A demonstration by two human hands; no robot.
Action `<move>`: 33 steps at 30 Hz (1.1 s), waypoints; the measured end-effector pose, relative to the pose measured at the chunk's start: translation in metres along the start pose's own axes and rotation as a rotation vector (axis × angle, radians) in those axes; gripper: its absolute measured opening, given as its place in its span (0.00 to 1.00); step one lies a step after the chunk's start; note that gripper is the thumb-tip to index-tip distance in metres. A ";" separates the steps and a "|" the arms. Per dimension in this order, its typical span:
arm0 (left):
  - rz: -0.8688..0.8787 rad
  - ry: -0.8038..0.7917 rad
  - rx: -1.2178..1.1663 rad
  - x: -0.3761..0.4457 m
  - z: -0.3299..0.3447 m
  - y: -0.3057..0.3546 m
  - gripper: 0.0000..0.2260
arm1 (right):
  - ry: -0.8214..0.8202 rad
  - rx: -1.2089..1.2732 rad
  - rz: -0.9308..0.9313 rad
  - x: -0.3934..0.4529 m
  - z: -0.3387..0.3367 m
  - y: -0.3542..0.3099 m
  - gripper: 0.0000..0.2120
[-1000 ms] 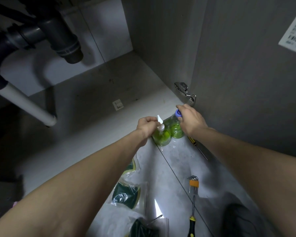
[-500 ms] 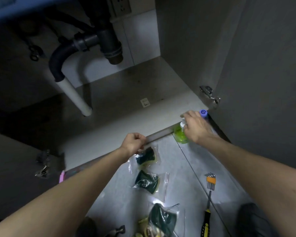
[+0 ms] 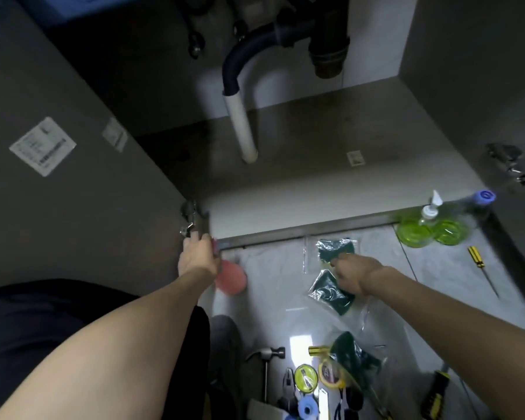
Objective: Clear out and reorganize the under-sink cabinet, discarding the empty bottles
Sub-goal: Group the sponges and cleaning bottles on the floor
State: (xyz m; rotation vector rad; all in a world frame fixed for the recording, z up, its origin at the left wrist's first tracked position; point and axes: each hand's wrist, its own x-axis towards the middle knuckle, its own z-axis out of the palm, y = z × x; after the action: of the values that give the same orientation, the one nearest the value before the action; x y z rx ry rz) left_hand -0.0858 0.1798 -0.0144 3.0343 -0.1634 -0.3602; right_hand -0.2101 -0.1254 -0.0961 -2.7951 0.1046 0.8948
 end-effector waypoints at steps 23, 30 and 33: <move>0.449 0.074 -0.654 -0.009 0.029 0.208 0.08 | 0.110 0.380 0.004 -0.052 0.102 0.039 0.17; 0.262 -0.231 -0.766 -0.018 0.072 0.286 0.09 | 0.355 0.532 0.295 -0.074 0.083 0.105 0.18; 0.219 -0.331 -0.814 -0.021 0.084 0.309 0.08 | 0.417 0.606 0.368 -0.073 0.066 0.125 0.21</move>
State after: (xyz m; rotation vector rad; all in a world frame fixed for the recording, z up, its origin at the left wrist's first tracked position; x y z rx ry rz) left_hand -0.1558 -0.1297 -0.0621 2.1222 -0.2825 -0.7002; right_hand -0.3232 -0.2329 -0.1270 -2.3570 0.8232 0.2480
